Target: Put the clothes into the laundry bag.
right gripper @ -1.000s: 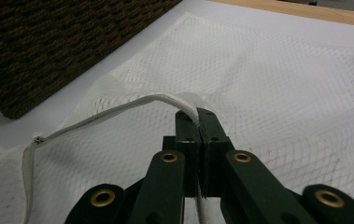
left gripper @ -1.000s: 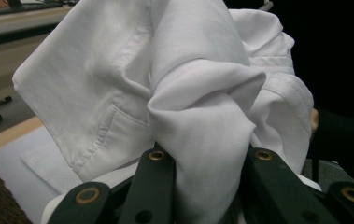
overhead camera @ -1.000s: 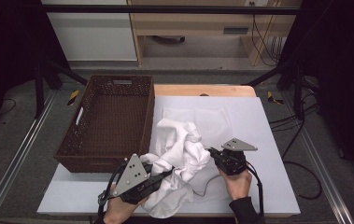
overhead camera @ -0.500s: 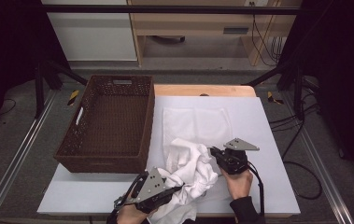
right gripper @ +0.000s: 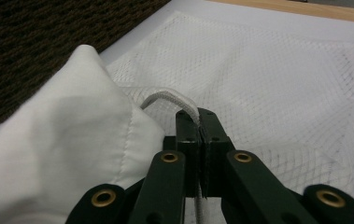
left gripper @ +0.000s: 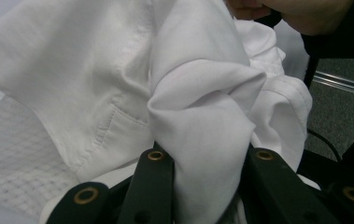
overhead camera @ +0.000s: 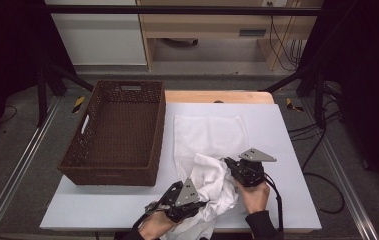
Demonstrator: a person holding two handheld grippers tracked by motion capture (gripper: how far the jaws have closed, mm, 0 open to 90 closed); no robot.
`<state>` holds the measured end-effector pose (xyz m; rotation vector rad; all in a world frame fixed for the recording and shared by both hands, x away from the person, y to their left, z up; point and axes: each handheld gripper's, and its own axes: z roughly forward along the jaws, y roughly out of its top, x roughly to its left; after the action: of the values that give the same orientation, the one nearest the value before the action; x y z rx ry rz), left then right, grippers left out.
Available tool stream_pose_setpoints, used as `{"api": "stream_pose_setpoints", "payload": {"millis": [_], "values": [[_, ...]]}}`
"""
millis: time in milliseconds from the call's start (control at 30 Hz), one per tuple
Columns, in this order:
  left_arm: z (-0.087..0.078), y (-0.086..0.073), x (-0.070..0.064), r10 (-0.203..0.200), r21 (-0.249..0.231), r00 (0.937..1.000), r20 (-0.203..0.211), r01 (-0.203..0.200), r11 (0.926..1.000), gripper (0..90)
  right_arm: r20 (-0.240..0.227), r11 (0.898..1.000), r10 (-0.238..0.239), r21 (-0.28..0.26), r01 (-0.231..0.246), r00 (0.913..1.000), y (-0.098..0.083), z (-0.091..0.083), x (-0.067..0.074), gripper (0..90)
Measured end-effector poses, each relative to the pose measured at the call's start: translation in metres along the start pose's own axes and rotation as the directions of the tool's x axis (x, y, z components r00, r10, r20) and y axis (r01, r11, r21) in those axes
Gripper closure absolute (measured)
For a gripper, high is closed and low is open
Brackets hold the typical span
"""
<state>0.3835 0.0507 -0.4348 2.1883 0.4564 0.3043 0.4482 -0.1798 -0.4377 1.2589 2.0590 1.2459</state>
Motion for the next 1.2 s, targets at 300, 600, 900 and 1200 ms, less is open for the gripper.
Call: {"api": "stream_pose_setpoints", "payload": {"millis": [300, 600, 900, 1200], "values": [[0.047, 0.001, 0.005, -0.004, 0.141, 0.9998, -0.020, 0.007, 0.9899, 73.8, -0.023, 1.000, -0.003, -0.009, 0.003, 0.9997, 0.001, -0.004, 0.001, 88.5], [0.044, -0.002, 0.009, -0.051, 0.099, 0.9966, -0.064, 0.057, 0.9935, 41.1, -0.023, 1.000, -0.024, -0.001, 0.024, 0.9995, 0.000, -0.006, 0.004, 88.4], [0.035, 0.000, 0.016, -0.161, -0.023, 0.9854, -0.056, 0.160, 0.9868, 69.4, -0.017, 1.000, -0.024, 0.010, 0.024, 0.9996, -0.001, -0.004, 0.006, 88.4], [0.043, 0.033, 0.014, -0.080, 0.046, 0.9941, -0.073, 0.084, 0.9954, 74.6, -0.018, 1.000, -0.026, 0.004, 0.026, 0.9995, -0.001, -0.004, 0.005, 88.5]]}}
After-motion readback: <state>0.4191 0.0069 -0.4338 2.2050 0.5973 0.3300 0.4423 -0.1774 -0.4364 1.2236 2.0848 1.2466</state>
